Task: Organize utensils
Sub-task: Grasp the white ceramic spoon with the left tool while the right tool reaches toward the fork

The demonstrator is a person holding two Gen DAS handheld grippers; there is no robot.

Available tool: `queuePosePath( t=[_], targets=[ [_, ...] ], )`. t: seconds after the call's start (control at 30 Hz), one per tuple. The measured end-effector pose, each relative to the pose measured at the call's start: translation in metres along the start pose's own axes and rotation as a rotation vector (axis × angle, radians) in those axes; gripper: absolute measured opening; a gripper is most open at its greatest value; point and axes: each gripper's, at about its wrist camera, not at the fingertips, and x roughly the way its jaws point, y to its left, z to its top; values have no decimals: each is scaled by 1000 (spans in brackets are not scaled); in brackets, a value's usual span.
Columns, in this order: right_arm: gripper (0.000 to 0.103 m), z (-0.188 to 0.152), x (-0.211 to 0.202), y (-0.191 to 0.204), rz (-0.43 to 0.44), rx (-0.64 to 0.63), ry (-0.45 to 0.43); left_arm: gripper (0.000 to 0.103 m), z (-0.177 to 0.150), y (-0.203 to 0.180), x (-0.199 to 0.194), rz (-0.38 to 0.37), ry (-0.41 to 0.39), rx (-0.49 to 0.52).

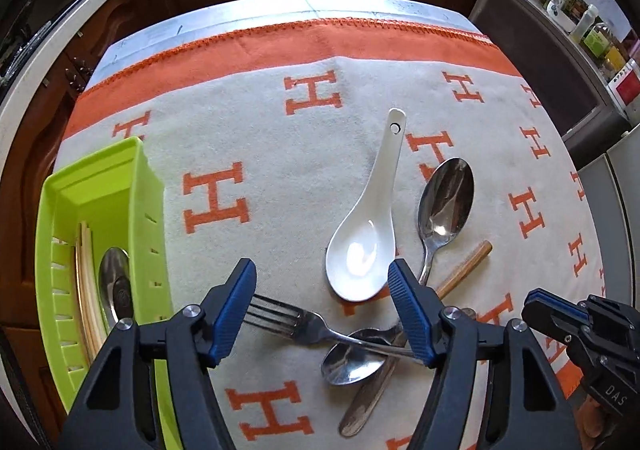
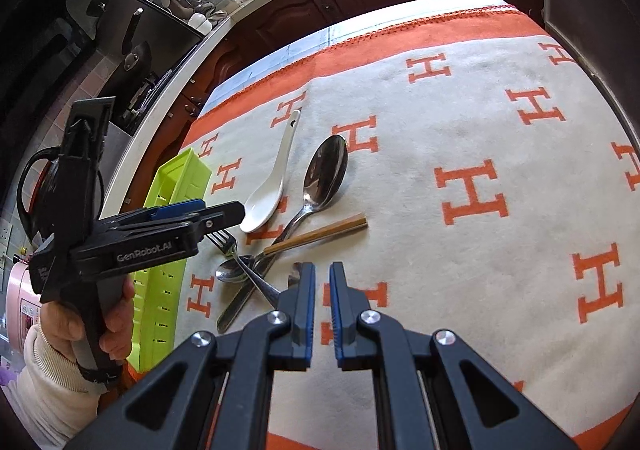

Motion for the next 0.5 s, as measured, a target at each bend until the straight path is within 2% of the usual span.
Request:
queuePosePath(
  t=[0.2, 0.4, 0.43, 0.5],
  targets=[
    [7, 2, 6, -5, 13, 8, 13, 66, 4, -4, 21, 38, 22, 24],
    [7, 3, 13, -8, 25, 12, 20, 66, 4, -6, 23, 36, 5, 37],
    [7, 3, 14, -8, 24, 13, 22, 64, 4, -6, 22, 35, 3, 44],
    [7, 3, 16, -9, 26, 17, 28, 52, 4, -11, 20, 13, -1, 65]
  ],
)
